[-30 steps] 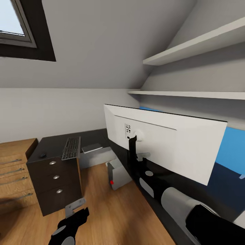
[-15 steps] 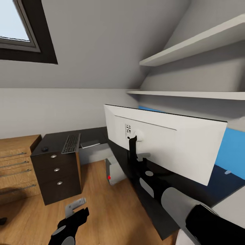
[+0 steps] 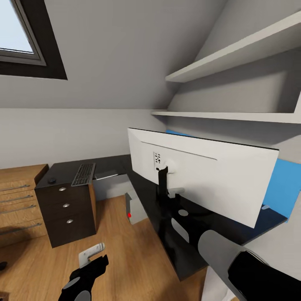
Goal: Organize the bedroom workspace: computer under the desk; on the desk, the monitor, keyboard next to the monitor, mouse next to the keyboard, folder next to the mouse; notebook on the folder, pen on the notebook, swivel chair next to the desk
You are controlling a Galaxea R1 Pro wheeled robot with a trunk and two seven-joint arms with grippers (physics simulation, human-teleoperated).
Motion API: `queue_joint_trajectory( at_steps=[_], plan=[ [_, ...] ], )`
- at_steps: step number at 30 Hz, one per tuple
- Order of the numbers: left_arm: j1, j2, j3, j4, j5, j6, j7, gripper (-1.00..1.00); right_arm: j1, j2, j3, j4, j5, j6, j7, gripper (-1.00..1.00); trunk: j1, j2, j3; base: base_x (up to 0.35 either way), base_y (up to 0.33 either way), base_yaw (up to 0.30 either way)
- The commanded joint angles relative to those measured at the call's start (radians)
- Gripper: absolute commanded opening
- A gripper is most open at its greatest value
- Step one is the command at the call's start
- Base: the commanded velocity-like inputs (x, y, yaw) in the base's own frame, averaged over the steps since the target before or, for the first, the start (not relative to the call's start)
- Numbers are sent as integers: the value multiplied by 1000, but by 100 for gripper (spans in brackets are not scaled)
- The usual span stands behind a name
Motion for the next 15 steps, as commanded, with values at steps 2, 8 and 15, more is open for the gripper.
queue_joint_trajectory(
  at_steps=[2, 8, 15],
  plan=[
    [-1, 2, -2, -1, 4, 4, 7, 100, -2, 0, 9, -2, -2, -3, -7, -100, 0, -1, -1, -6, -14, 0],
    [-2, 3, -1, -1, 4, 5, 7, 100, -2, 0, 7, -4, -6, -1, -7, -100, 0, -1, -1, -2, -29, 0],
    [-1, 3, -1, -1, 4, 6, 7, 100, -2, 0, 10, -2, -5, -4, -8, -100, 0, -1, -1, 0, -46, 0]
  ],
)
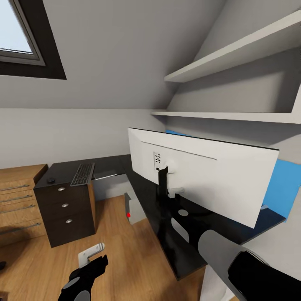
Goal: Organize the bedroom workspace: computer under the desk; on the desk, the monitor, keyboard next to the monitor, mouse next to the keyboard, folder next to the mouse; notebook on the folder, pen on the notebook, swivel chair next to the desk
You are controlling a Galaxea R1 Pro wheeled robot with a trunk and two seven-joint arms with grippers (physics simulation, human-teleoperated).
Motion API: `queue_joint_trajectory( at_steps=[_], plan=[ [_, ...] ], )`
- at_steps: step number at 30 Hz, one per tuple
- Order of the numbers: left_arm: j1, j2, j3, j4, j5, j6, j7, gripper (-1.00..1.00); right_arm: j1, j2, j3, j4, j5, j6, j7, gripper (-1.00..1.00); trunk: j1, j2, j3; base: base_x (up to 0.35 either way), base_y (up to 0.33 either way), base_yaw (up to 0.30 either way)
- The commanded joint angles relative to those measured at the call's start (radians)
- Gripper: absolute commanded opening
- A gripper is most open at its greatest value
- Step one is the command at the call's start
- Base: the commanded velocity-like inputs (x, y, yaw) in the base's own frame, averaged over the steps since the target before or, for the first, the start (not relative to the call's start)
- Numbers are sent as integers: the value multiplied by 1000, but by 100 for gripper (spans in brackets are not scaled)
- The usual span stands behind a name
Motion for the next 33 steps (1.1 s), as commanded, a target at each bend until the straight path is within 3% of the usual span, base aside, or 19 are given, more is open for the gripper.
queue_joint_trajectory(
  at_steps=[1, 7, 25, 30, 33],
  plan=[
    [-1, 1, -2, -1, 4, 4, 7, 100, -2, 0, 9, -1, -2, -4, -7, -100, 0, -1, -1, 0, -10, 0],
    [-1, 1, -1, -1, 5, 3, 7, 100, -2, 0, 11, -2, -2, -6, -7, -100, 0, -1, -1, 0, -2, 50],
    [-2, 1, -1, -1, 4, 2, 7, 100, -2, -2, 9, 3, -3, -6, 5, -100, 0, -1, -1, -121, -236, 250],
    [-1, 1, -1, -1, 4, 2, 7, 100, -2, -38, 9, -1, -11, -4, 89, -100, 0, -1, -1, -15, -36, 251],
    [-1, 1, -1, -1, 4, 2, 7, 100, -2, -51, 8, -2, -43, -3, 116, -100, 0, -1, -1, -3, -6, 234]
  ],
)
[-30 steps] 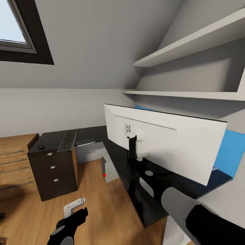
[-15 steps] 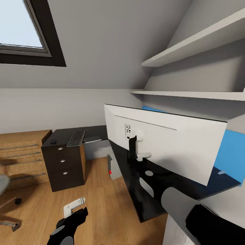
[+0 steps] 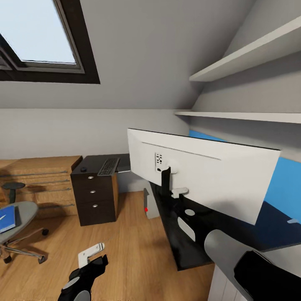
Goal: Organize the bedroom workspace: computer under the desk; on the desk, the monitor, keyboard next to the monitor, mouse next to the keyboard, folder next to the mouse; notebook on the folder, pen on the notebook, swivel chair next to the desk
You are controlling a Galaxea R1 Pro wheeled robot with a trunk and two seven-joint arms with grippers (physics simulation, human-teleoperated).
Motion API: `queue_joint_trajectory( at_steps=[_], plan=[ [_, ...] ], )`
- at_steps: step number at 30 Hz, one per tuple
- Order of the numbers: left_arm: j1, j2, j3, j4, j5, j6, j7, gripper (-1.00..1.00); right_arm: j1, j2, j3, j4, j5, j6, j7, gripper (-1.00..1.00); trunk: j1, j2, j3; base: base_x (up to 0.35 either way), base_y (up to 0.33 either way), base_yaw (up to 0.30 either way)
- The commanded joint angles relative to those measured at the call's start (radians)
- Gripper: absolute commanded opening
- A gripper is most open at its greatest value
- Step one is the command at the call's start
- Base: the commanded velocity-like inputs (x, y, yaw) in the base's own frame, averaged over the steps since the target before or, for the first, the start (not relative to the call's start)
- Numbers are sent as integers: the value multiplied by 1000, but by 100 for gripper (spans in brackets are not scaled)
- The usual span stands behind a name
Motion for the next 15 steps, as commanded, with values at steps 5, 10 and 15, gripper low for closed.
queue_joint_trajectory(
  at_steps=[5, 10, 15],
  plan=[
    [-1, 1, -2, -1, 4, 4, 7, 100, -2, -13, 11, -2, -42, -5, 10, -100, 0, -1, -1, -1, -2, 154],
    [-1, 1, -2, -1, 4, 4, 7, 100, -2, -15, 11, -3, -47, -5, 12, -100, 0, -1, -1, 0, 0, 28],
    [-1, 1, -2, -1, 4, 4, 7, 100, -2, -15, 11, -3, -47, -5, 12, -100, 0, -1, -1, 0, 0, 5]
  ],
)
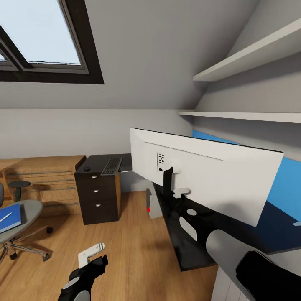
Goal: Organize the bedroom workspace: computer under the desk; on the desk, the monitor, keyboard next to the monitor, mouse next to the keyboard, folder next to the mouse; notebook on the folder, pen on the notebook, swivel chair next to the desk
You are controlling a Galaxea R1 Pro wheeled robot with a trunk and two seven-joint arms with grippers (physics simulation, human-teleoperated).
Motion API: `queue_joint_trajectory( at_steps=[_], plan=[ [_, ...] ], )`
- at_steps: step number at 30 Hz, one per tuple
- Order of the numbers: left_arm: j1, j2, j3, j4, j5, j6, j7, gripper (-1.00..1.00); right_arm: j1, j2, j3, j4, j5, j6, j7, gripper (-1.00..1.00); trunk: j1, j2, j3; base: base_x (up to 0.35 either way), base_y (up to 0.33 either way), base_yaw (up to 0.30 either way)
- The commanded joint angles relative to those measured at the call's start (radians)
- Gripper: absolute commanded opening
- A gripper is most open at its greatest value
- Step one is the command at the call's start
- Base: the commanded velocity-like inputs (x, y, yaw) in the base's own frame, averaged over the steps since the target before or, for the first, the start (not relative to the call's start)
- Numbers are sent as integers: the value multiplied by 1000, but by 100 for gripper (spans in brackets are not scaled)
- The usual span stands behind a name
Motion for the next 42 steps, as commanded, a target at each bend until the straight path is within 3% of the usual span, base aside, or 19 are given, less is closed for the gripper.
queue_joint_trajectory(
  at_steps=[1, 6, 10, 15, 27, 42],
  plan=[
    [-1, 1, -2, -1, 4, 4, 7, 100, -2, 0, 7, 0, -8, -6, -2, -100, 0, -1, -1, 0, 0, 1],
    [-2, 1, -2, -1, 4, 4, 7, 100, -2, -13, 7, 0, -9, -7, 4, -100, 0, -1, -1, 0, 0, 0],
    [-2, 1, -1, -1, 4, 4, 7, 100, -2, -21, 7, 0, -13, -6, 49, -100, 0, -1, -1, 0, 0, 0],
    [-2, 1, 1, -1, 4, 4, 7, 100, -2, -32, 7, 1, -44, -6, 90, -100, 0, -1, -1, 0, -53, 0],
    [-2, 11, 1, -1, 5, 2, 7, 100, -2, -41, 7, 1, -59, -6, 99, -100, 0, -1, -1, 0, -180, 0],
    [-1, 16, 1, -1, 6, 2, 7, 100, -2, -41, 4, 8, -60, -4, 100, -100, 0, -1, -1, 0, -20, 0]
  ],
)
